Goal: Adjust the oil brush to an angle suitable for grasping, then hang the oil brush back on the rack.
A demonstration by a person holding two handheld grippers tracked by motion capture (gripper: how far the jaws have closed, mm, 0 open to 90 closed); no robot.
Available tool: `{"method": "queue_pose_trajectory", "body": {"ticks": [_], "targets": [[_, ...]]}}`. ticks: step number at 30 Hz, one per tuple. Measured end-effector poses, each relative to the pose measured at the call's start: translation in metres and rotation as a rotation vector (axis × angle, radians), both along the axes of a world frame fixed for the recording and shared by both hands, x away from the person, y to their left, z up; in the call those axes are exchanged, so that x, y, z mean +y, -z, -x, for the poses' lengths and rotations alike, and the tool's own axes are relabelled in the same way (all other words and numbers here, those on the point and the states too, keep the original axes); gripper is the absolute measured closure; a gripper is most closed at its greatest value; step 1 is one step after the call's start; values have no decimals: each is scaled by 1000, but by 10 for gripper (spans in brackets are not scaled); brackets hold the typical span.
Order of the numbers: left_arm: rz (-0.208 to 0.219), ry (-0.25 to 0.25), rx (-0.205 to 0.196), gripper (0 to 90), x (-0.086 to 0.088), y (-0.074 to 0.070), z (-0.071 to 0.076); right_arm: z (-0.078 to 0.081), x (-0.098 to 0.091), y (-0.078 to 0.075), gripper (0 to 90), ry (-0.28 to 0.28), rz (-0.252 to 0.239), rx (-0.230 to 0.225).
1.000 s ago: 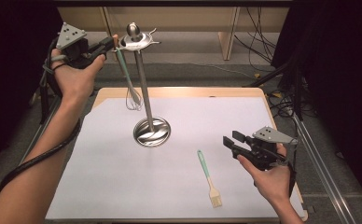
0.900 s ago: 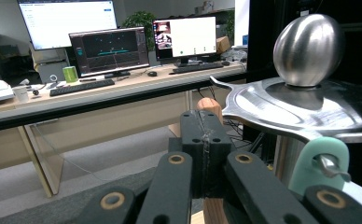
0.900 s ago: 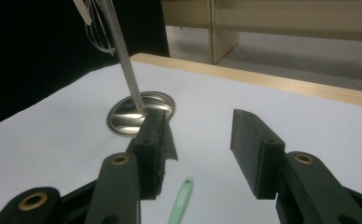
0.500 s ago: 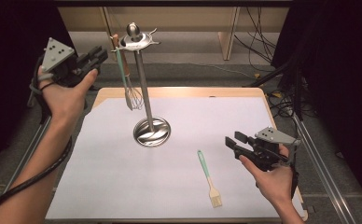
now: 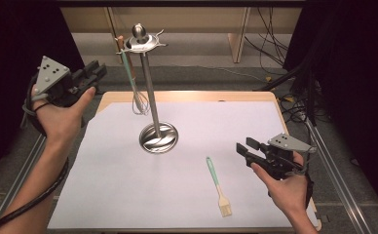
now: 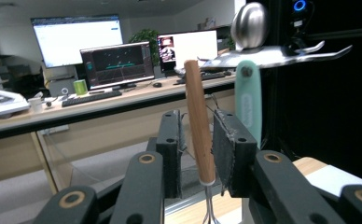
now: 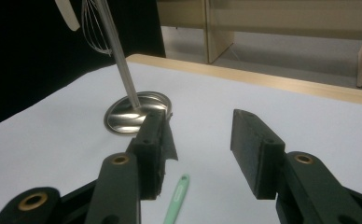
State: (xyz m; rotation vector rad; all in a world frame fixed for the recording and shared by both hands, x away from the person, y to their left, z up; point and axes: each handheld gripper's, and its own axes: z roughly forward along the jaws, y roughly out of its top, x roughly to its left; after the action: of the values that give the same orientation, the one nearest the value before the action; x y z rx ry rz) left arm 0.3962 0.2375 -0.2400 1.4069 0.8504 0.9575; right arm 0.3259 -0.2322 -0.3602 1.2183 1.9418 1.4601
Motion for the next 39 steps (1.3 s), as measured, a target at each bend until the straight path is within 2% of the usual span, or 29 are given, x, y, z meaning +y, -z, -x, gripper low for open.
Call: {"method": "queue_pose_trajectory", "body": {"ticks": [2, 3, 4, 5, 7, 8, 9, 11, 13, 14, 15, 16, 20, 23, 24, 25, 26, 28, 30, 31, 32, 35, 38, 39], "targets": [[5, 5, 2, 689, -2, 2, 3, 0, 0, 1, 566, 12, -1, 23], [8, 11, 2, 664, -4, 3, 4, -3, -3, 2, 571, -12, 32, 14], [3, 16, 5, 634, -4, 5, 5, -1, -3, 2, 576, -8, 28, 64], [4, 21, 8, 602, -6, 6, 6, -3, -3, 2, 581, -9, 17, 80], [18, 31, 14, 552, -7, 10, 8, -8, -4, 4, 597, -7, 30, 90], [21, 41, 19, 528, -7, 11, 9, -7, -1, 5, 607, 24, -3, 125], [30, 52, 24, 506, -7, 13, 11, -10, -4, 4, 616, -9, 44, 126], [28, 66, 30, 477, -7, 18, 14, -12, -2, 6, 633, 5, 37, 178], [26, 75, 37, 452, -9, 24, 18, -16, -2, 9, 653, 5, 52, 186], [30, 81, 40, 443, -9, 27, 20, -15, 1, 9, 659, 21, 27, 242], [33, 83, 41, 436, -10, 30, 23, -16, 1, 10, 663, 17, 44, 255], [32, 84, 44, 429, -11, 33, 25, -20, -1, 12, 669, 1, 69, 240], [21, 79, 59, 408, -12, 44, 32, -26, 5, 18, 685, 6, 102, 307], [24, 86, 81, 398, -13, 50, 34, -27, 11, 18, 693, 13, 127, 409], [22, 91, 86, 395, -14, 52, 34, -29, 11, 19, 696, 2, 155, 405], [23, 94, 91, 395, -14, 55, 35, -31, 12, 20, 697, 0, 159, 411], [26, 95, 97, 394, -14, 57, 35, -35, 10, 24, 698, -55, 139, 394], [15, 99, 116, 393, -14, 61, 35, -37, 12, 28, 701, -48, 142, 415], [17, 101, 135, 390, -14, 64, 35, -36, 16, 31, 703, -32, 153, 480], [9, 102, 145, 389, -13, 66, 35, -38, 16, 34, 703, -38, 159, 472], [11, 98, 154, 389, -13, 67, 36, -38, 18, 35, 705, -41, 171, 504], [14, 85, 168, 386, -12, 68, 37, -40, 21, 41, 709, -58, 194, 531], [16, 83, 179, 383, -13, 69, 37, -44, 23, 46, 715, -79, 218, 536], [14, 88, 178, 383, -14, 69, 37, -43, 25, 47, 720, -62, 217, 552]]}}
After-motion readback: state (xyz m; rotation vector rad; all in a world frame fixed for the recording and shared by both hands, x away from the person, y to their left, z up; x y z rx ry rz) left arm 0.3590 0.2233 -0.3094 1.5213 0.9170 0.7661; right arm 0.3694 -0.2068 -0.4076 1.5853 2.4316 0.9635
